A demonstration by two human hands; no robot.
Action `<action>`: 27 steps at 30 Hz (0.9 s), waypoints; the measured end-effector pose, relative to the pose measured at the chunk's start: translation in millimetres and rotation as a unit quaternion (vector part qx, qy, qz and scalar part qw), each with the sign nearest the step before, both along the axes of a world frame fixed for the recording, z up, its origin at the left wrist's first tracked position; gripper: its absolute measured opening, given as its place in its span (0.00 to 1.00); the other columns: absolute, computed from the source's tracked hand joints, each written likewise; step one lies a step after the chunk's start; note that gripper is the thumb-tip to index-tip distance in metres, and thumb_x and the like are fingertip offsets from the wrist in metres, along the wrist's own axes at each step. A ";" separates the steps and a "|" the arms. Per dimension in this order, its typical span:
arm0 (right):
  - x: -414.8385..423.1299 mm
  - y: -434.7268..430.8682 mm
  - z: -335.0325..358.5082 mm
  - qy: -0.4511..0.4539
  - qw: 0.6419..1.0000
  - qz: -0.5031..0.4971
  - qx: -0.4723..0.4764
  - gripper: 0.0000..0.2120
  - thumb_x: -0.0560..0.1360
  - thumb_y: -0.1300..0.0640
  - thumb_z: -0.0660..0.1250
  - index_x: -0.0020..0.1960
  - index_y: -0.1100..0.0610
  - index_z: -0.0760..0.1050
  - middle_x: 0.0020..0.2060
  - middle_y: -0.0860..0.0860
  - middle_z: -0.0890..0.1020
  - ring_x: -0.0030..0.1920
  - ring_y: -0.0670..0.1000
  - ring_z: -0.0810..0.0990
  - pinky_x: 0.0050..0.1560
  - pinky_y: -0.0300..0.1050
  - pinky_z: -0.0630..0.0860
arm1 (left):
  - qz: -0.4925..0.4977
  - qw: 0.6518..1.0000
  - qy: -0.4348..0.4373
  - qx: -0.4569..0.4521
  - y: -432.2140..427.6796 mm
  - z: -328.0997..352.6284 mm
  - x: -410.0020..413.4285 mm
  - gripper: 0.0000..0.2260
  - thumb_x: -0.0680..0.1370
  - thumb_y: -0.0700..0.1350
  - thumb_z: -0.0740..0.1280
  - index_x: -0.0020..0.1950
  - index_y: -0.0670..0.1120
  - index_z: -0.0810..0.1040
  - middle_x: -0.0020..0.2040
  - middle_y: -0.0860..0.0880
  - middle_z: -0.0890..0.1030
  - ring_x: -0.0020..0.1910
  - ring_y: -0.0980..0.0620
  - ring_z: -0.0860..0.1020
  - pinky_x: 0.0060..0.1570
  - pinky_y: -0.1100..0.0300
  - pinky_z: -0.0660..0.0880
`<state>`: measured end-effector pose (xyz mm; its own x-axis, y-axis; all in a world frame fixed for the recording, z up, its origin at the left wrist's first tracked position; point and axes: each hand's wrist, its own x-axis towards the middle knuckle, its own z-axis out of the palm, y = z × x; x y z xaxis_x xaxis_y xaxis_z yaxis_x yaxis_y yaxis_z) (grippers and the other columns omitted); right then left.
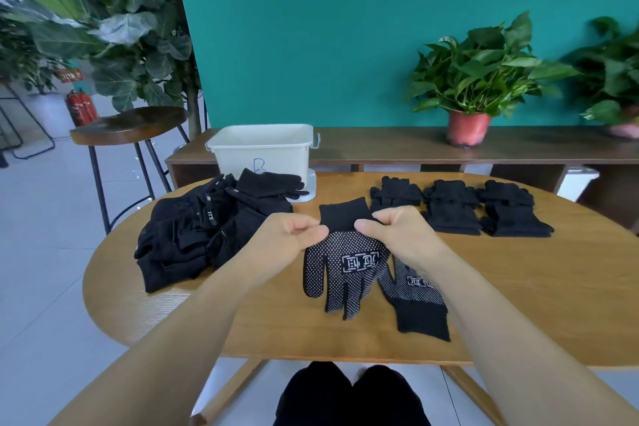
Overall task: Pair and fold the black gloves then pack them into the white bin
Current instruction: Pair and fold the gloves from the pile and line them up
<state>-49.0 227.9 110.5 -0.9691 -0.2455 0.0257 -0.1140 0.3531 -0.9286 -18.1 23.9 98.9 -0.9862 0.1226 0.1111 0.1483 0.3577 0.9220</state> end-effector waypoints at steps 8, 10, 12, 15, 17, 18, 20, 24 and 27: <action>0.4 29.9 13.2 0.008 0.999 -0.035 0.000 0.13 0.77 0.52 0.70 0.45 0.63 0.82 0.44 0.55 0.86 0.44 0.55 0.85 0.53 0.51 0.78 | -0.040 0.996 -0.046 0.058 27.8 2.4 -16.0 0.15 0.80 0.47 0.68 0.52 0.33 0.78 0.49 0.38 0.83 0.43 0.50 0.79 0.55 0.51 0.78; -3.8 41.1 16.3 0.011 0.999 -0.045 0.000 0.12 0.77 0.51 0.70 0.47 0.61 0.82 0.50 0.52 0.85 0.46 0.49 0.83 0.57 0.48 0.76 | -0.040 0.997 -0.033 0.063 39.3 5.7 -24.4 0.14 0.80 0.46 0.68 0.52 0.33 0.78 0.48 0.38 0.83 0.45 0.48 0.78 0.61 0.45 0.74; -6.4 53.0 20.7 0.017 0.998 -0.056 0.005 0.15 0.77 0.51 0.69 0.47 0.65 0.82 0.47 0.51 0.85 0.47 0.48 0.82 0.55 0.49 0.75 | -0.043 0.997 -0.024 0.065 53.0 10.0 -33.8 0.14 0.80 0.46 0.68 0.52 0.34 0.79 0.46 0.41 0.83 0.45 0.49 0.79 0.61 0.45 0.74; -16.6 71.6 21.6 0.033 0.997 -0.069 0.008 0.19 0.78 0.51 0.69 0.45 0.69 0.79 0.41 0.55 0.83 0.41 0.50 0.79 0.54 0.53 0.75 | -0.045 0.997 -0.018 0.063 72.0 11.2 -50.3 0.11 0.80 0.47 0.68 0.51 0.39 0.82 0.45 0.46 0.84 0.43 0.51 0.79 0.58 0.47 0.75; -29.8 85.2 16.5 0.028 0.997 -0.072 0.006 0.17 0.77 0.50 0.69 0.42 0.65 0.79 0.47 0.61 0.83 0.45 0.49 0.77 0.57 0.51 0.73 | -0.051 0.996 -0.022 0.063 83.7 8.3 -62.7 0.09 0.80 0.47 0.68 0.48 0.43 0.84 0.44 0.49 0.85 0.42 0.52 0.80 0.55 0.50 0.74; -33.8 89.7 13.3 0.024 0.997 -0.074 0.007 0.14 0.77 0.50 0.70 0.40 0.60 0.79 0.49 0.58 0.82 0.48 0.48 0.76 0.58 0.50 0.72 | -0.052 0.996 -0.025 0.061 87.4 6.6 -66.4 0.09 0.80 0.47 0.67 0.47 0.45 0.84 0.43 0.50 0.85 0.42 0.53 0.80 0.54 0.52 0.74; -40.9 95.7 8.7 0.017 0.997 -0.071 0.008 0.11 0.77 0.50 0.70 0.38 0.54 0.78 0.51 0.51 0.79 0.51 0.48 0.75 0.59 0.48 0.70 | -0.054 0.997 -0.028 0.056 94.9 2.8 -75.6 0.08 0.80 0.47 0.67 0.47 0.47 0.85 0.44 0.51 0.86 0.42 0.55 0.81 0.55 0.53 0.74; -63.9 107.3 -3.3 0.009 0.996 -0.084 -0.001 0.14 0.78 0.52 0.68 0.50 0.64 0.83 0.58 0.48 0.80 0.61 0.47 0.76 0.62 0.43 0.68 | -0.050 0.997 -0.041 0.047 107.1 -5.8 -99.8 0.08 0.80 0.47 0.67 0.48 0.46 0.85 0.45 0.51 0.86 0.44 0.56 0.82 0.58 0.53 0.74; -81.9 114.6 -8.5 -0.001 0.996 -0.084 0.001 0.15 0.79 0.53 0.67 0.52 0.66 0.82 0.59 0.46 0.78 0.60 0.43 0.74 0.58 0.39 0.64 | -0.051 0.996 -0.054 0.041 114.8 -12.4 -121.8 0.08 0.80 0.47 0.67 0.48 0.46 0.85 0.45 0.51 0.86 0.44 0.56 0.82 0.59 0.52 0.74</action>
